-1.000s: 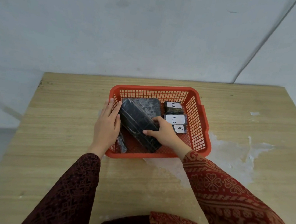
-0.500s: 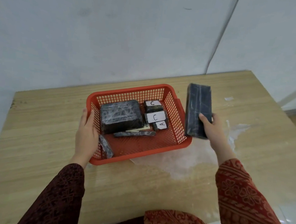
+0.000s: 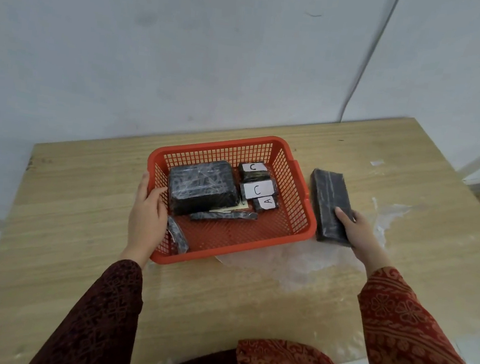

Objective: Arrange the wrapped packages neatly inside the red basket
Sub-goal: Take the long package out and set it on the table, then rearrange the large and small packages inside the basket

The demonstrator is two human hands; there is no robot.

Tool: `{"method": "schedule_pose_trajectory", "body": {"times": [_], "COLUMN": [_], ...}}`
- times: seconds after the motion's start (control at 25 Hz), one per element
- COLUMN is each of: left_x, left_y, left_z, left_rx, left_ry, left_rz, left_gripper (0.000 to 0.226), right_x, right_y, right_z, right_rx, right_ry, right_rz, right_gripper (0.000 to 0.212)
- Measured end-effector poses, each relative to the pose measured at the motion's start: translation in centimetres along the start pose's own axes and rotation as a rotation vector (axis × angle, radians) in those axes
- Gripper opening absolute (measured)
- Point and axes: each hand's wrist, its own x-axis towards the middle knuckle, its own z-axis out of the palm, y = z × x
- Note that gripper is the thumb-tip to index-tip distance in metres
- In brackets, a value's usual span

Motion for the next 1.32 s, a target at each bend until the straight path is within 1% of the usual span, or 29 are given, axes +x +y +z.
{"method": "schedule_pose_trajectory", "body": {"times": [0.16, 0.28, 0.36, 0.4, 0.44, 0.48, 0.52, 0.56, 0.6, 0.68, 0.76, 0.8, 0.88, 0.92, 0.96, 1.04, 1.16, 1.24, 1.32], "left_x": [0.1, 0.0, -0.1, -0.1, -0.1, -0.2, -0.2, -0.3, -0.3, -0.2, 0.0, 0.1, 0.2, 0.1, 0.2, 0.8, 2.1, 2.5, 2.3], "left_y": [-0.1, 0.1, 0.3, 0.4, 0.5, 0.6, 0.6, 0.6, 0.5, 0.4, 0.6, 0.8, 1.3, 1.5, 1.8, 2.1, 2.9, 3.1, 3.2], "left_z": [0.0, -0.1, -0.3, -0.4, -0.6, -0.6, -0.6, -0.6, -0.6, -0.7, -0.3, -0.1, 0.4, 0.6, 0.7, 1.1, 1.4, 1.2, 0.4], "left_rx": [-0.015, 0.042, 0.083, 0.093, 0.098, 0.1, 0.101, 0.104, 0.106, 0.121, 0.259, 0.358, 0.479, 0.476, 0.45, 0.413, 0.41, 0.338, 0.295], "left_ry": [-0.008, -0.038, -0.057, -0.059, -0.057, -0.054, -0.053, -0.057, -0.063, -0.07, -0.031, -0.016, -0.061, -0.105, -0.138, -0.192, -0.359, -0.408, -0.377], "left_rz": [-0.007, 0.004, 0.017, 0.02, 0.022, 0.021, 0.023, 0.025, 0.023, 0.015, 0.067, 0.147, 0.338, 0.366, 0.33, 0.173, -0.005, -0.045, 0.008], "left_gripper": [0.025, 0.023, 0.021, 0.02, 0.02, 0.02, 0.02, 0.019, 0.019, 0.019, 0.022, 0.026, 0.041, 0.047, 0.051, 0.057, 0.061, 0.071, 0.085], "right_x": [-0.1, -0.7, -1.6, -2.2, -2.9, -3.6, -4.3, -4.8, -5.1, -5.7, -5.8, -5.7, -5.0, -4.6, -4.2, -3.6, -3.4, -3.7, -4.0], "right_y": [1.2, 1.2, 0.5, -0.3, -1.3, -2.5, -3.9, -5.3, -6.5, -8.0, -8.1, -7.7, -6.7, -6.4, -6.0, -5.4, -5.3, -6.3, -7.9], "right_z": [0.5, 0.8, 1.1, 1.5, 1.9, 2.6, 3.6, 4.8, 6.4, 10.4, 14.4, 16.2, 18.7, 19.5, 20.1, 20.8, 21.0, 20.9, 20.3], "right_rx": [-0.444, -0.566, -0.699, -0.76, -0.779, -0.755, -0.706, -0.658, -0.627, -0.635, -0.684, -0.722, -0.817, -0.845, -0.848, -0.811, -0.761, -0.701, -0.635], "right_ry": [0.106, 0.184, 0.235, 0.288, 0.352, 0.401, 0.414, 0.382, 0.312, 0.106, -0.144, -0.254, -0.41, -0.452, -0.47, -0.455, -0.366, -0.339, -0.308], "right_rz": [-0.127, -0.107, -0.108, -0.163, -0.273, -0.418, -0.559, -0.669, -0.743, -0.808, -0.811, -0.792, -0.708, -0.654, -0.606, -0.578, -0.681, -0.701, -0.721], "right_gripper": [0.053, 0.058, 0.056, 0.053, 0.048, 0.042, 0.036, 0.032, 0.03, 0.033, 0.044, 0.052, 0.07, 0.077, 0.082, 0.082, 0.066, 0.057, 0.05]}}
